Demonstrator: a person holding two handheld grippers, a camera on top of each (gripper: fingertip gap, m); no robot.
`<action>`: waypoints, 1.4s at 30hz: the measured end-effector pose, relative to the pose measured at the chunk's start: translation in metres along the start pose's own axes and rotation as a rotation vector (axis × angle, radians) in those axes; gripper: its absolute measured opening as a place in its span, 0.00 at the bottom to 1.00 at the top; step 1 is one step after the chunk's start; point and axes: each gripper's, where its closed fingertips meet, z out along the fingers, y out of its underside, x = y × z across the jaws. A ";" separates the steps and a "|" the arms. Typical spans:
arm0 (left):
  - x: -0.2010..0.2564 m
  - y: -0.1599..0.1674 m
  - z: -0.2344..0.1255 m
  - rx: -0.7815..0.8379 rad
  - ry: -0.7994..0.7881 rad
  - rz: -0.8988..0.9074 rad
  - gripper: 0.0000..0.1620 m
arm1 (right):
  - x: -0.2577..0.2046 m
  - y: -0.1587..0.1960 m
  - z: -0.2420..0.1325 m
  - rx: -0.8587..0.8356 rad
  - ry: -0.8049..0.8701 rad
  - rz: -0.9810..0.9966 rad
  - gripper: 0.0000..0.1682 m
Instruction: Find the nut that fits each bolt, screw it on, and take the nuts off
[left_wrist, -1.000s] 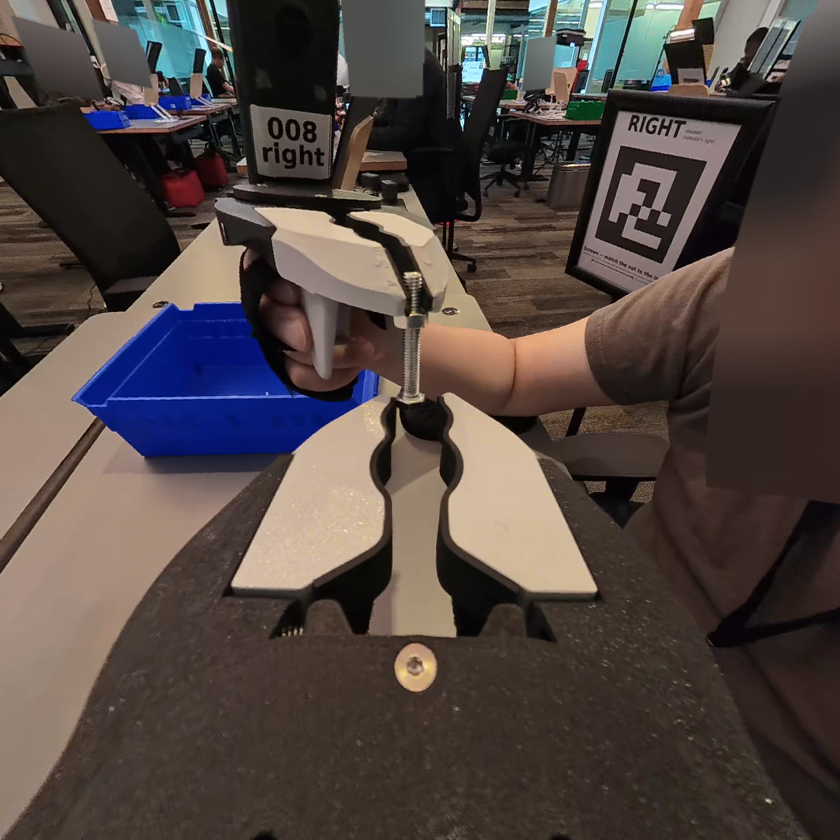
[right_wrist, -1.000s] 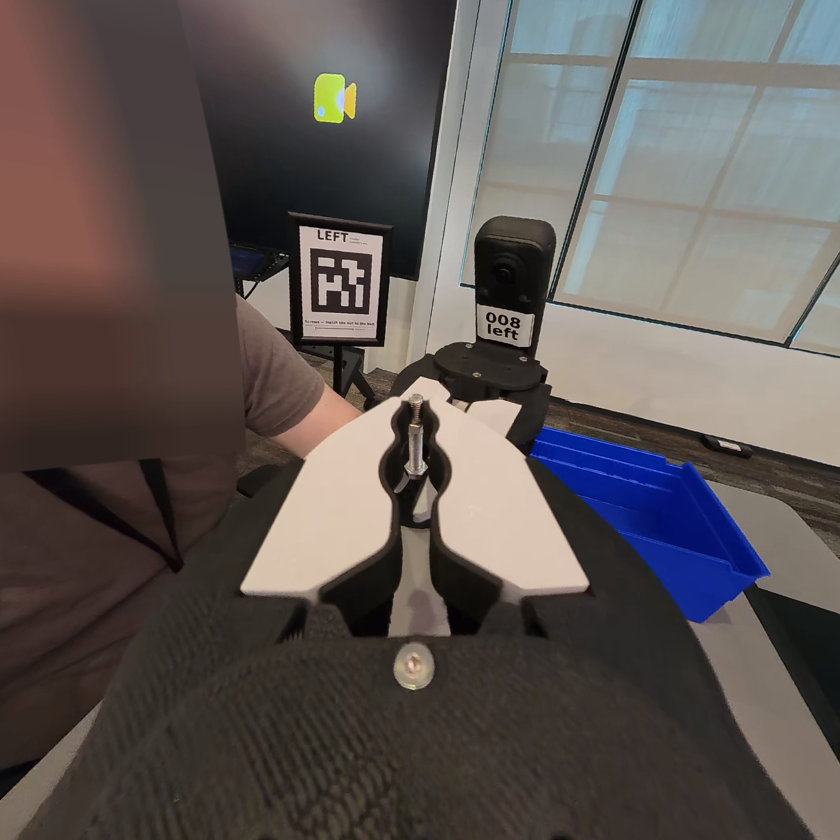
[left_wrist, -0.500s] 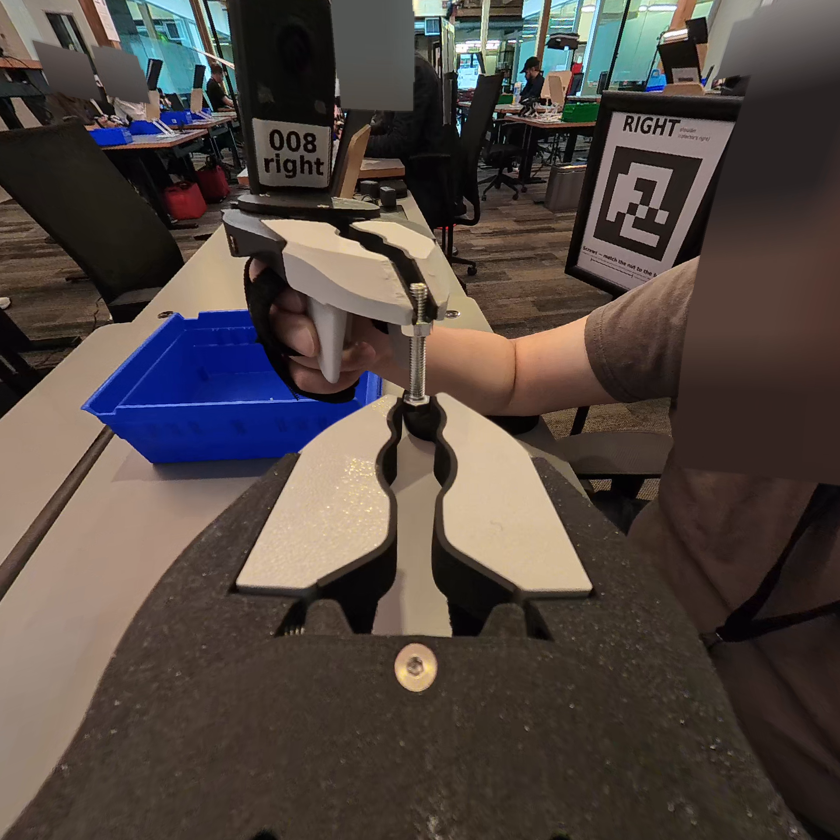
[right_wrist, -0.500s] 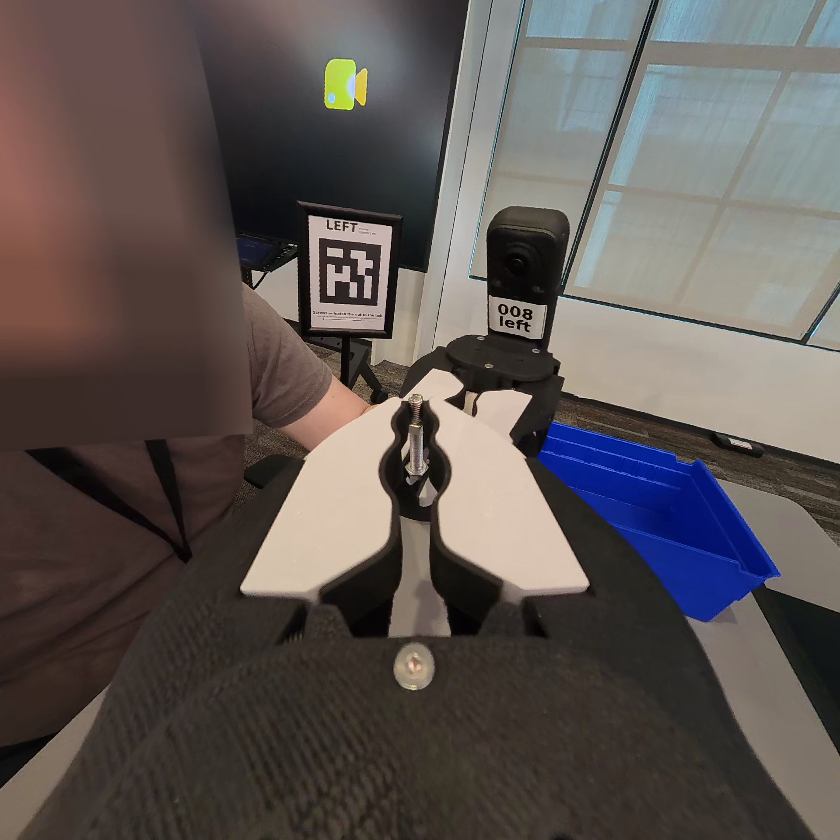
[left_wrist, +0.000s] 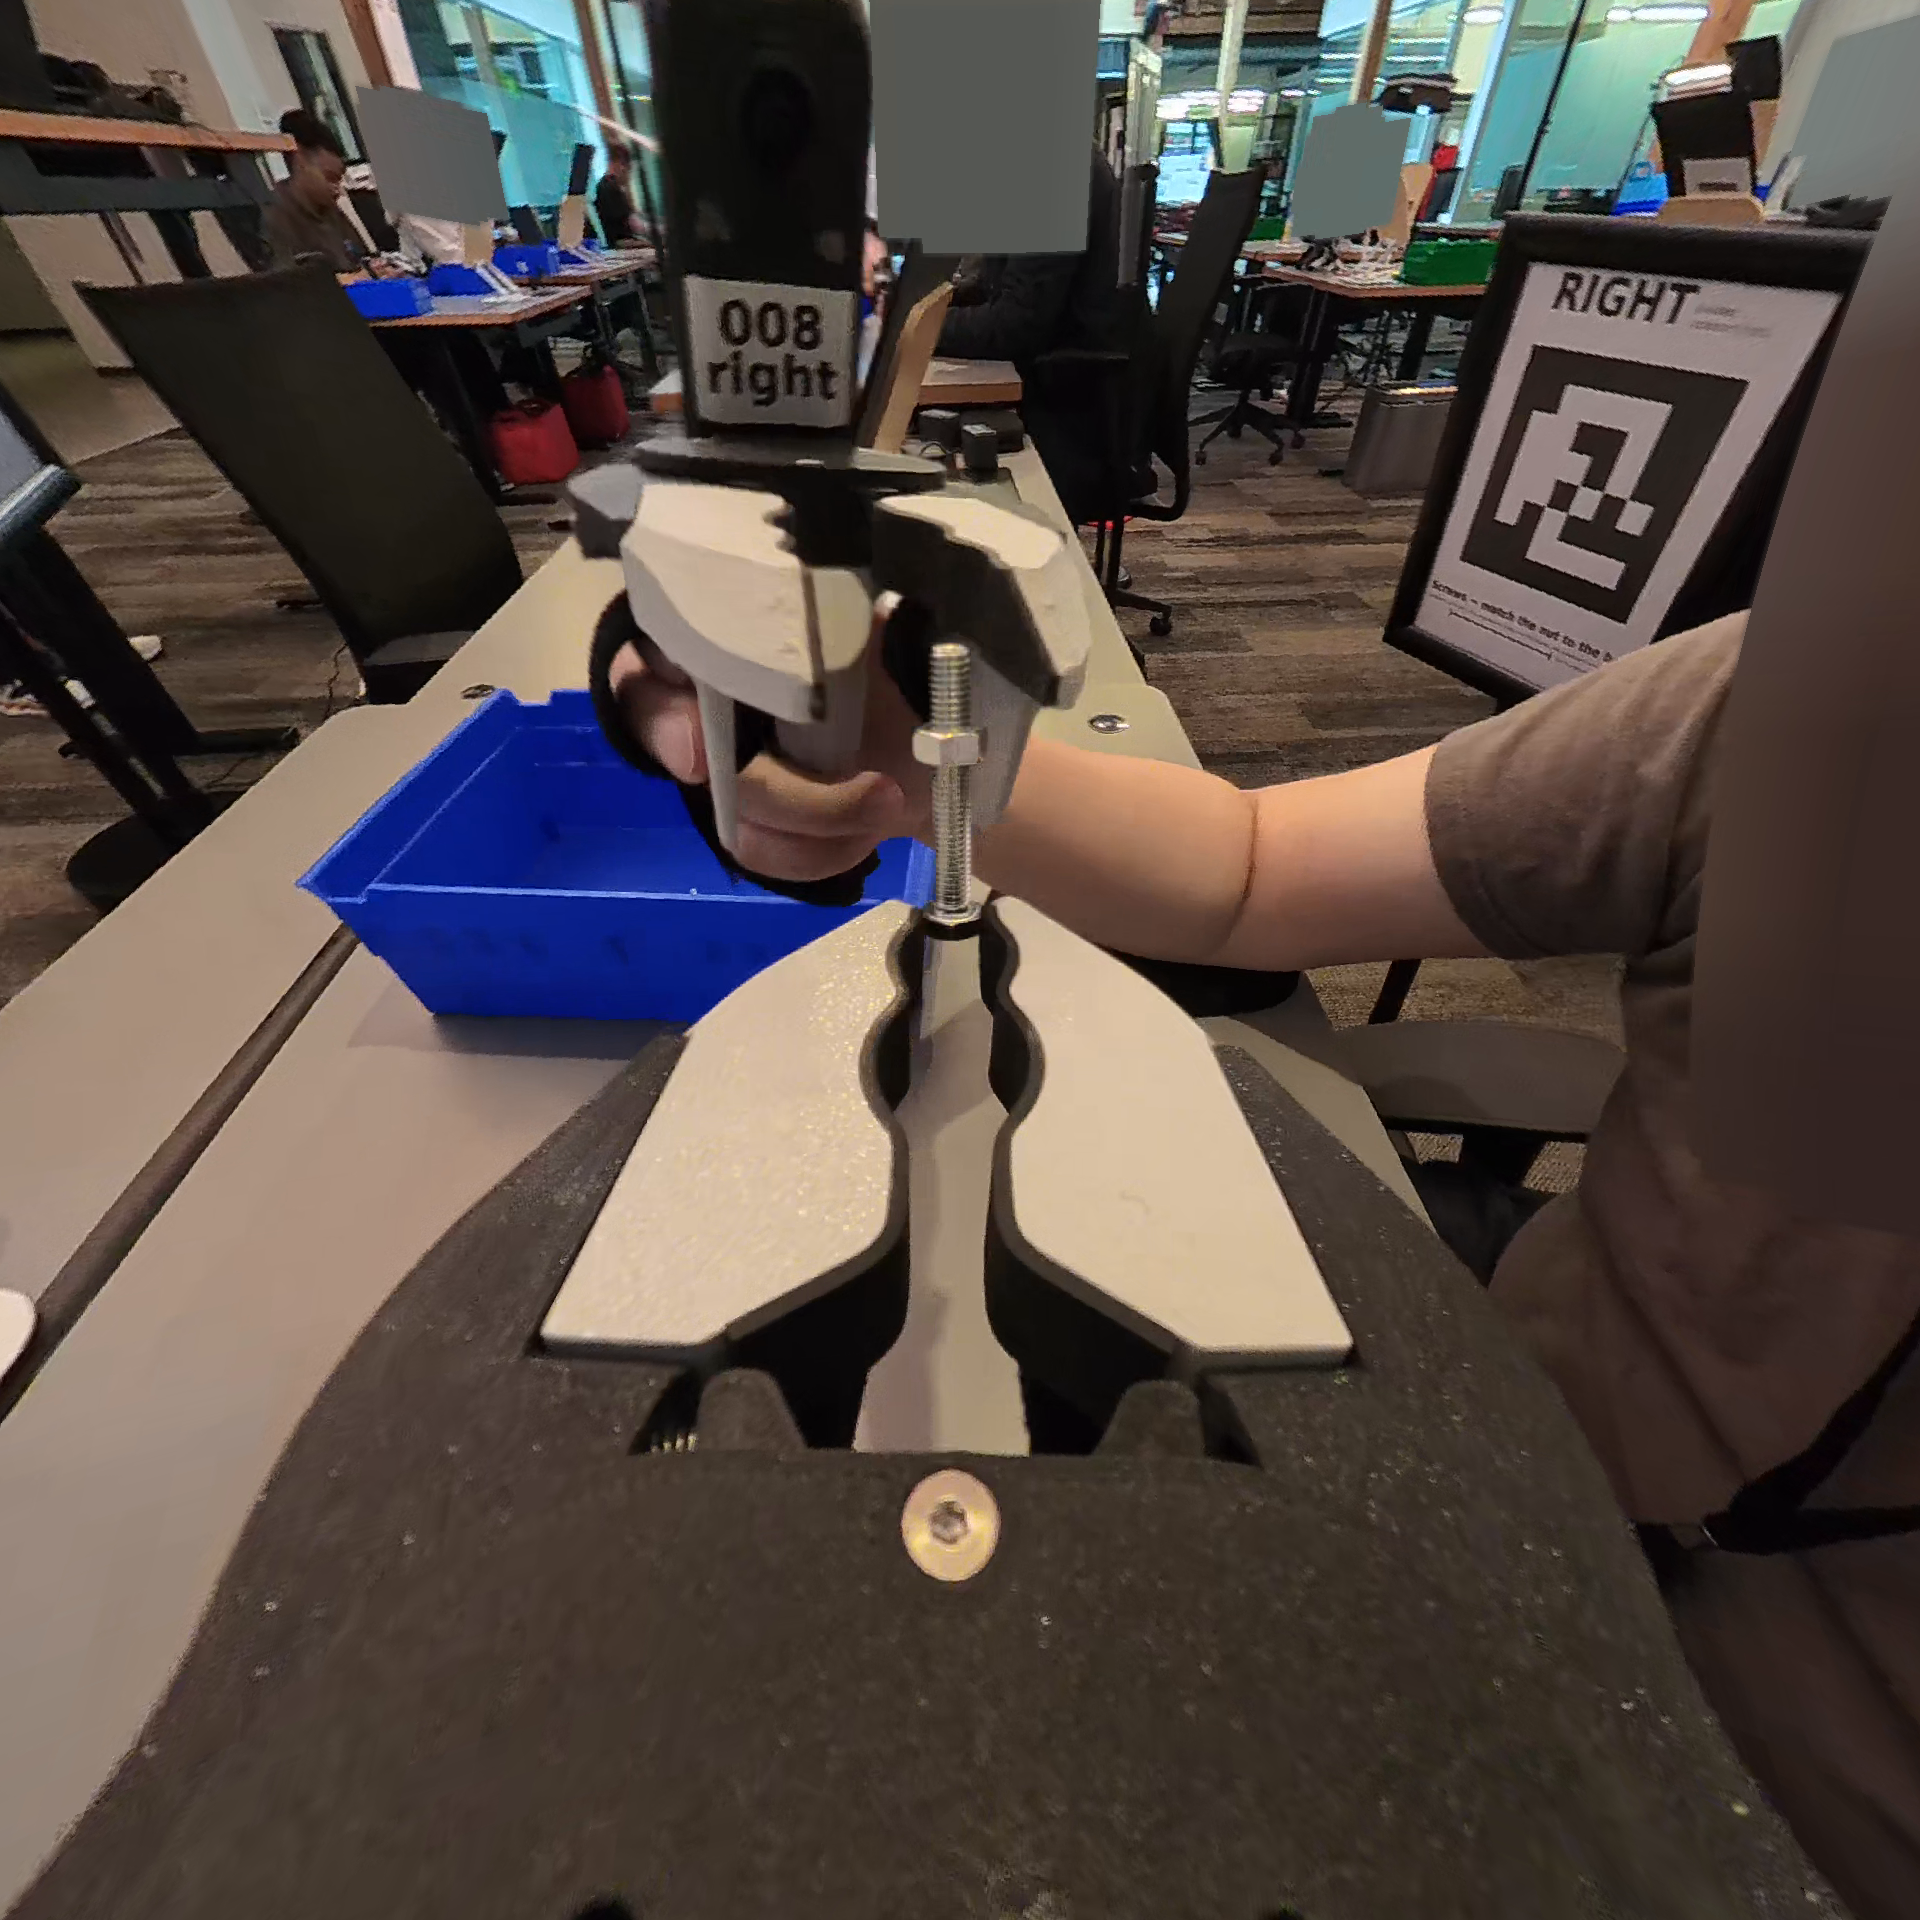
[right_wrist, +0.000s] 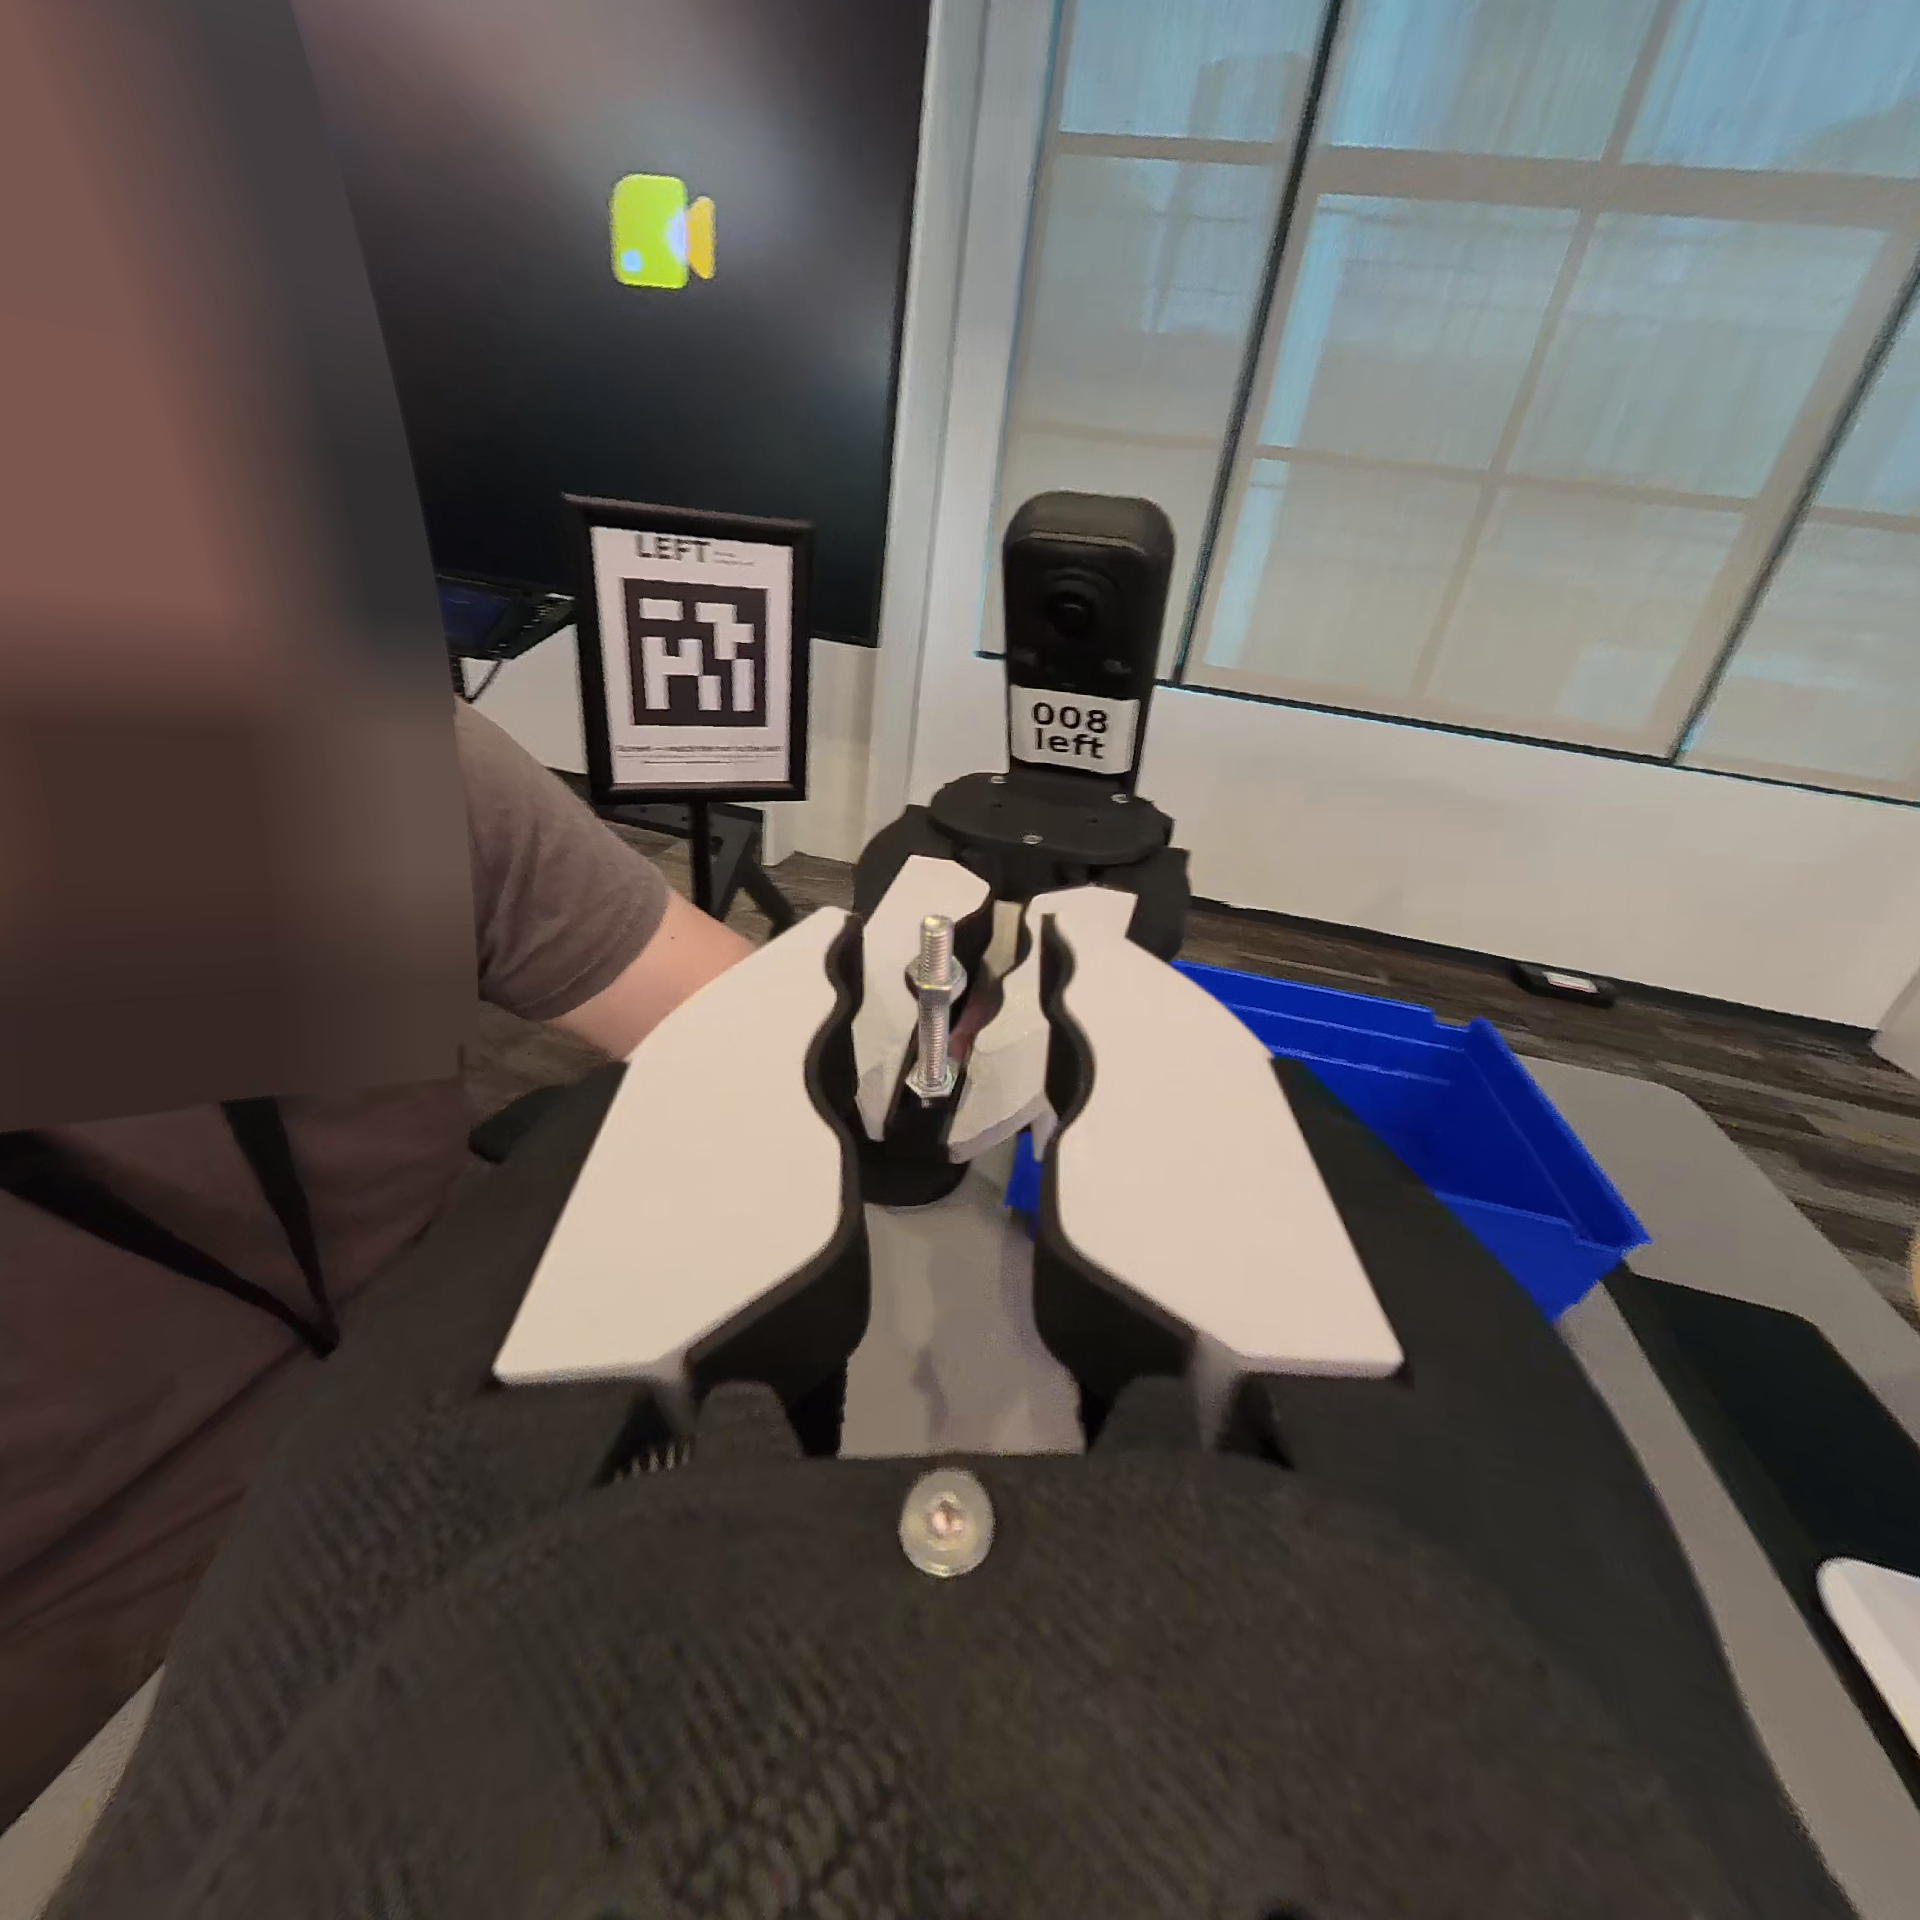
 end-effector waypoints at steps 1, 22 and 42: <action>-0.003 -0.001 -0.001 0.006 -0.018 -0.010 0.06 | 0.003 -0.001 0.000 0.004 0.025 -0.010 0.21; 0.002 -0.006 0.001 0.030 0.009 -0.035 0.06 | 0.002 0.010 0.011 -0.009 -0.017 0.079 0.19; 0.009 -0.010 0.006 0.080 0.056 -0.058 0.06 | -0.001 -0.002 0.018 0.063 -0.013 0.110 0.22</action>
